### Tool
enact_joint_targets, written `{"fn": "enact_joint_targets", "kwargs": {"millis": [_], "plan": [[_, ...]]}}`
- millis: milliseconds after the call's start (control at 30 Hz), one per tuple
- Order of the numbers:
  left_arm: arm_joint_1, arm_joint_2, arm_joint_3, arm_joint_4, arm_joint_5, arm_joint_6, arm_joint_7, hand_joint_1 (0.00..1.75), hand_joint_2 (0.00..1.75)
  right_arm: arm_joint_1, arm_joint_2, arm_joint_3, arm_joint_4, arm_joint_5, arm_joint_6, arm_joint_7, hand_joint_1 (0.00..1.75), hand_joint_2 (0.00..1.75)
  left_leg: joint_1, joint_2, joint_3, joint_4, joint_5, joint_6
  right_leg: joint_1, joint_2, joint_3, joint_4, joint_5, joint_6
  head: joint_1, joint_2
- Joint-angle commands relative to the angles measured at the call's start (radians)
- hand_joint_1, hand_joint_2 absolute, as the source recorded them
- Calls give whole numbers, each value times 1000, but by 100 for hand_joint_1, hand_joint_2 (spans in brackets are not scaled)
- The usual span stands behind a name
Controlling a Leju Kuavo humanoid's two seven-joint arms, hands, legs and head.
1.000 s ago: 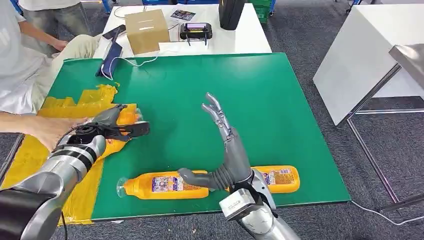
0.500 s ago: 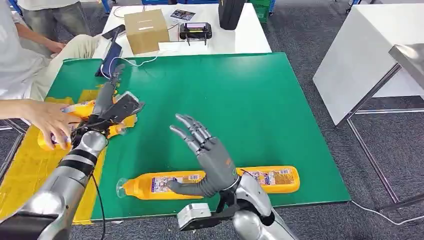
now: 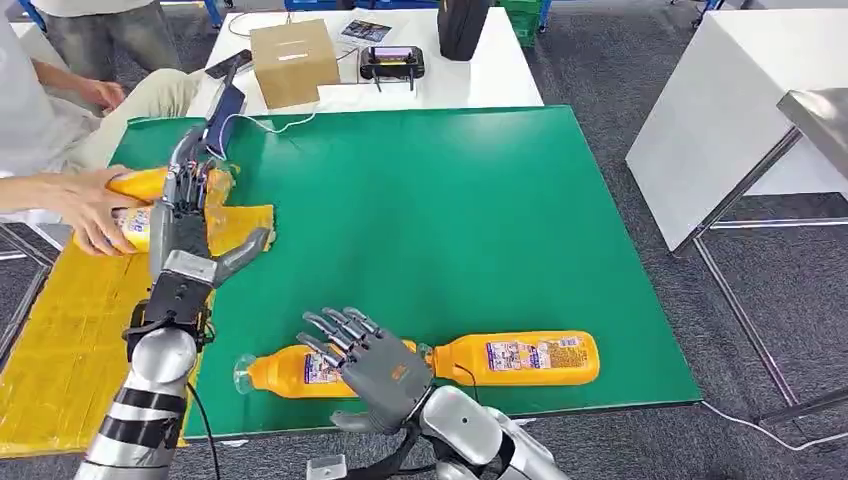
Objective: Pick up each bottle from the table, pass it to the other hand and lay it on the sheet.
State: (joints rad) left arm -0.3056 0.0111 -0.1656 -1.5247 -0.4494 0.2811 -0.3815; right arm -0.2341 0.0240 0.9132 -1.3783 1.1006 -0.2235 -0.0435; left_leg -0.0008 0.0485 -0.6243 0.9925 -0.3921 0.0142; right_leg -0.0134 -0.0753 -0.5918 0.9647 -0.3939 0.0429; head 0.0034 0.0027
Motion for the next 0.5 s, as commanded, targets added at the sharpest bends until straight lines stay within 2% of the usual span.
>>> {"fn": "enact_joint_targets", "kwargs": {"millis": [33, 100, 300, 433, 500], "plan": [[55, -19, -35, -86, 62, -12, -22, 0, 175, -67, 7, 55, 210, 30, 35, 65, 0, 175, 1, -2, 6, -1, -3, -1, 0, 7, 5, -1, -2, -2, 0, 0], [75, -19, -43, -119, 90, -21, -31, 0, 175, -71, 18, 42, 260, 41, 34, 91, 0, 175, 1, -1, 3, -1, -1, -1, 0, 4, 3, -1, 0, -1, -1, 0], [106, -22, -60, -156, 114, -31, -28, 0, 175, -88, 38, 12, 347, 151, 10, 186, 0, 175, 1, -3, 6, 0, -3, -1, 0, 7, 6, -1, -2, -1, 0, 0], [108, -25, -66, -147, 143, -58, -26, 0, 175, -90, 49, -14, 370, 176, 14, 208, 0, 175, 1, -2, 3, -1, -1, -1, 0, 4, 3, -1, -1, -1, 0, 0], [109, -23, -75, -147, 208, -127, -27, 0, 175, -96, 60, -38, 402, 204, 7, 229, 0, 175, 1, -3, 3, 0, -1, -1, 0, 5, 3, -1, -1, -1, 0, 0]]}}
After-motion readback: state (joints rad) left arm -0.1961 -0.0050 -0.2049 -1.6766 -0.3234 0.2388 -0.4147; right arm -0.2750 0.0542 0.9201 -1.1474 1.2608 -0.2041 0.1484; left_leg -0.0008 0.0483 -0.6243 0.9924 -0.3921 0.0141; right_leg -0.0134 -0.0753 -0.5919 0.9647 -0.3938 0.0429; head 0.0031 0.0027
